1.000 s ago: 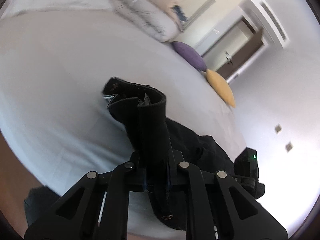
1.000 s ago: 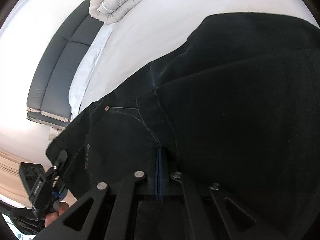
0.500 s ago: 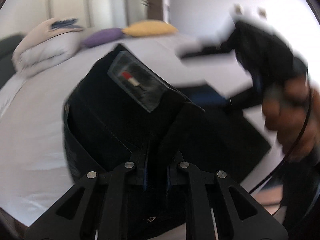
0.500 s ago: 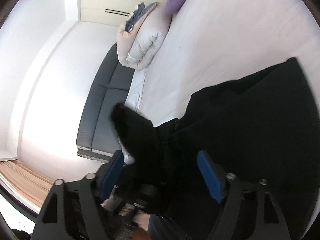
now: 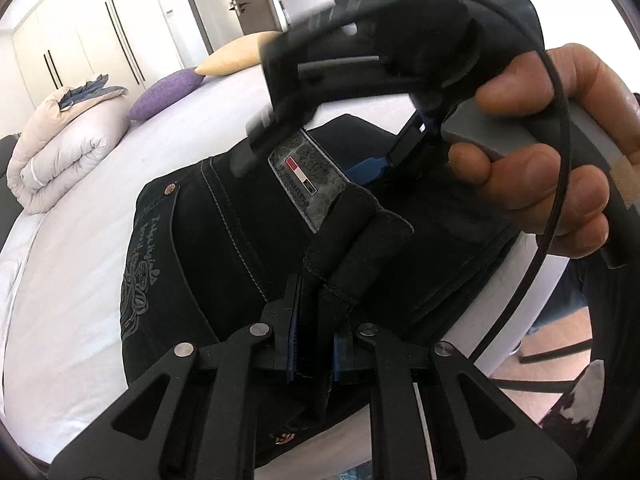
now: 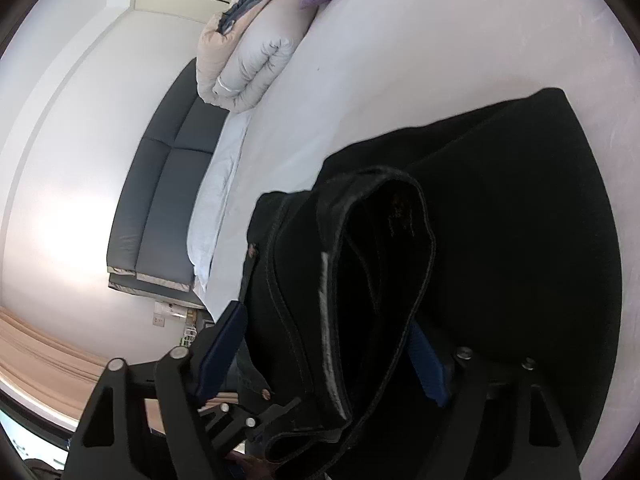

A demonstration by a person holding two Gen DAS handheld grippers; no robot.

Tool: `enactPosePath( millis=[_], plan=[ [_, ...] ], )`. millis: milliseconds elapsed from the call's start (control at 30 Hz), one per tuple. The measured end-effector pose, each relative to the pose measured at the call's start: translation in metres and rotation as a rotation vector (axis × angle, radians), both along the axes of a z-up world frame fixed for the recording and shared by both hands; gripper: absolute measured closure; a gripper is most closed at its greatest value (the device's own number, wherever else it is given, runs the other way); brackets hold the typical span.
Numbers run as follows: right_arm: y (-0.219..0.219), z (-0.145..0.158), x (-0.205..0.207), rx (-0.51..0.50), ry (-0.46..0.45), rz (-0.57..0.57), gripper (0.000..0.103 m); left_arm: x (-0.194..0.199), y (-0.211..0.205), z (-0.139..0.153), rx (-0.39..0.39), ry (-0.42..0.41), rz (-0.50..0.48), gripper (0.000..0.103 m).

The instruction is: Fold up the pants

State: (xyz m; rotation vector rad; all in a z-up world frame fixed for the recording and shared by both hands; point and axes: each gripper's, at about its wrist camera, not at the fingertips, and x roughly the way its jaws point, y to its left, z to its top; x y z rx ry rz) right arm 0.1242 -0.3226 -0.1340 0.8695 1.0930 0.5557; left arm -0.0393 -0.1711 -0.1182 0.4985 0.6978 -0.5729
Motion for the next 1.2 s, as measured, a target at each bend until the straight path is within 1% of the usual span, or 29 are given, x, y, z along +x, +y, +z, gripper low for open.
enactPosePath(
  millis=[67, 100, 133, 233, 300, 367, 667, 767, 833, 900, 1067, 1200],
  plan=[
    [-0.006, -0.005, -0.004, -0.009, 0.021, -0.009, 0.060, -0.002, 0.000, 0.001, -0.004, -0.003, -0.001, 0.092],
    [-0.010, -0.006, -0.006, -0.019, 0.023, -0.020, 0.068, -0.004, 0.002, 0.002, -0.007, -0.002, -0.002, 0.092],
    [-0.009, -0.004, 0.000, -0.028, 0.019, -0.023, 0.080, -0.001, 0.011, 0.004, -0.014, 0.002, -0.003, 0.092],
    [-0.014, 0.003, -0.003, -0.063, -0.016, -0.025, 0.088, -0.004, 0.007, 0.007, -0.017, 0.003, -0.029, 0.092],
    [-0.018, 0.011, -0.005, -0.108, -0.045, -0.024, 0.088, -0.003, 0.001, 0.008, -0.015, -0.002, -0.051, 0.092],
    [-0.027, 0.017, -0.007, -0.129, -0.071, -0.030, 0.088, -0.002, -0.007, 0.010, -0.021, -0.002, -0.077, 0.092],
    [-0.072, 0.013, -0.014, -0.126, -0.076, -0.106, 0.089, 0.001, -0.039, 0.006, -0.019, 0.001, -0.173, 0.092],
    [-0.081, 0.008, -0.016, -0.124, -0.068, -0.114, 0.089, 0.004, -0.041, 0.003, -0.013, 0.010, -0.187, 0.092],
    [-0.086, 0.003, -0.018, -0.117, -0.061, -0.121, 0.089, 0.014, -0.045, 0.001, -0.010, 0.017, -0.191, 0.092],
    [-0.089, 0.001, -0.019, -0.108, -0.059, -0.126, 0.089, 0.015, -0.041, -0.003, -0.007, 0.021, -0.191, 0.092],
    [-0.091, 0.000, -0.022, -0.113, -0.059, -0.140, 0.089, 0.022, -0.037, 0.005, -0.002, 0.020, -0.196, 0.092],
    [-0.096, -0.007, -0.030, -0.083, -0.046, -0.168, 0.089, 0.018, -0.043, 0.004, 0.005, 0.023, -0.206, 0.092]
  ],
)
